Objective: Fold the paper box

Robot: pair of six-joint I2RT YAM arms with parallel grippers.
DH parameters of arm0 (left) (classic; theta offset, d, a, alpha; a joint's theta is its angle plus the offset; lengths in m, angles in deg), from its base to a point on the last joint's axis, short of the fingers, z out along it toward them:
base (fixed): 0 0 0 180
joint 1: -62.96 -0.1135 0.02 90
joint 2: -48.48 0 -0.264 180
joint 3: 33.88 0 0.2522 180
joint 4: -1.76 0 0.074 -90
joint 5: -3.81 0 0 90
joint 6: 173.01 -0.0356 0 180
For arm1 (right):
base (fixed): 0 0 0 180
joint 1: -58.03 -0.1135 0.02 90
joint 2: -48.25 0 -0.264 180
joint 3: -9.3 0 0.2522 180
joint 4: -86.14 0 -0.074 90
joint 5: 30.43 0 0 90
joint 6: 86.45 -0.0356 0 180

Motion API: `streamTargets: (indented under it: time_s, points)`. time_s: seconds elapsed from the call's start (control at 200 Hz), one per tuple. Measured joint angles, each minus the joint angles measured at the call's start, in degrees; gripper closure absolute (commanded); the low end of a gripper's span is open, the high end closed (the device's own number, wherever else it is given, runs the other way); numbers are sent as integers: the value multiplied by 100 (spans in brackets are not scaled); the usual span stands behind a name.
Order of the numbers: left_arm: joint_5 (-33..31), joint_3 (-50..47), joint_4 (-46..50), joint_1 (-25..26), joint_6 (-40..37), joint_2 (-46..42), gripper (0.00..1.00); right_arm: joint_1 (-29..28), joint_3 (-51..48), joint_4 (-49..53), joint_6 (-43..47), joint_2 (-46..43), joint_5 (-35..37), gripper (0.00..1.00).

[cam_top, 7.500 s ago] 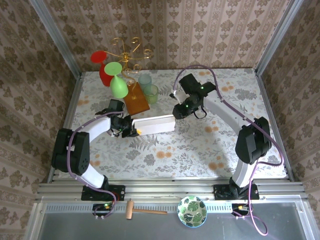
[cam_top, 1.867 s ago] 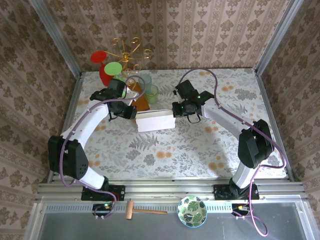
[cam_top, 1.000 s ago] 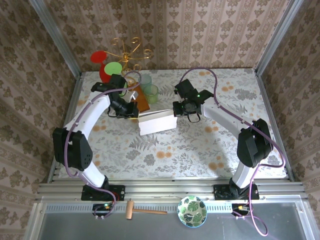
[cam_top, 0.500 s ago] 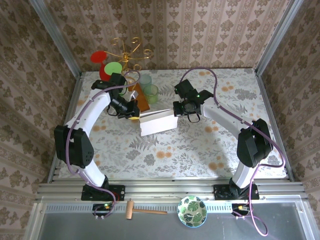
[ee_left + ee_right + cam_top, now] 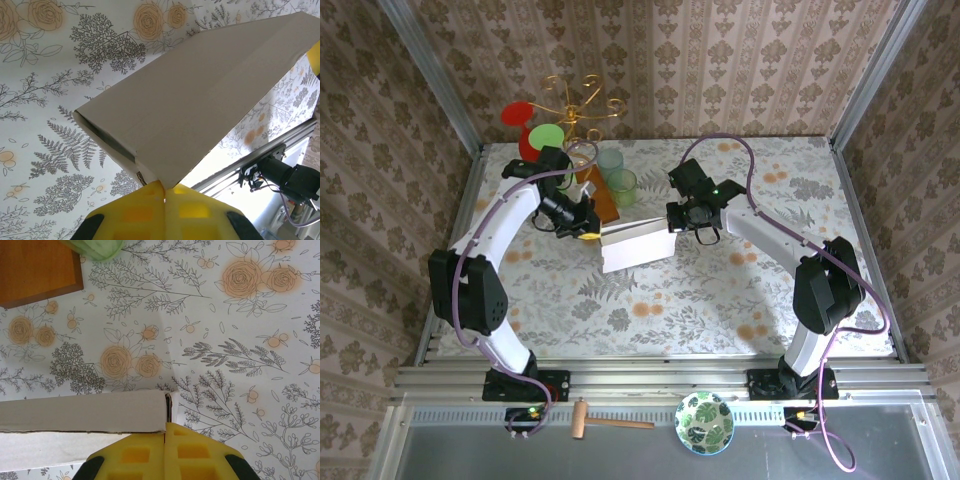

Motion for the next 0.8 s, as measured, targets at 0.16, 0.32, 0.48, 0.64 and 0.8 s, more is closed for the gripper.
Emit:
streamTargets:
  time_s: [0.16,0.32,0.48,0.64,0.8]
  points:
    - [20,-258,-68,0,0,-7,95,-9,7,-7,0,0,0,100]
    - [-17,-629,-376,4,0,-129,96,-28,11,-22,-20,0,0,100]
    - [-201,-1078,-892,92,24,-525,97,-35,-31,-70,-68,-15,2,100]
    - [-485,-1475,-1331,251,105,-892,97,-50,-299,-264,-85,-201,0,100]
    - [-833,-1735,-1650,437,127,-1130,98,-61,-487,-393,-83,-332,-2,100]
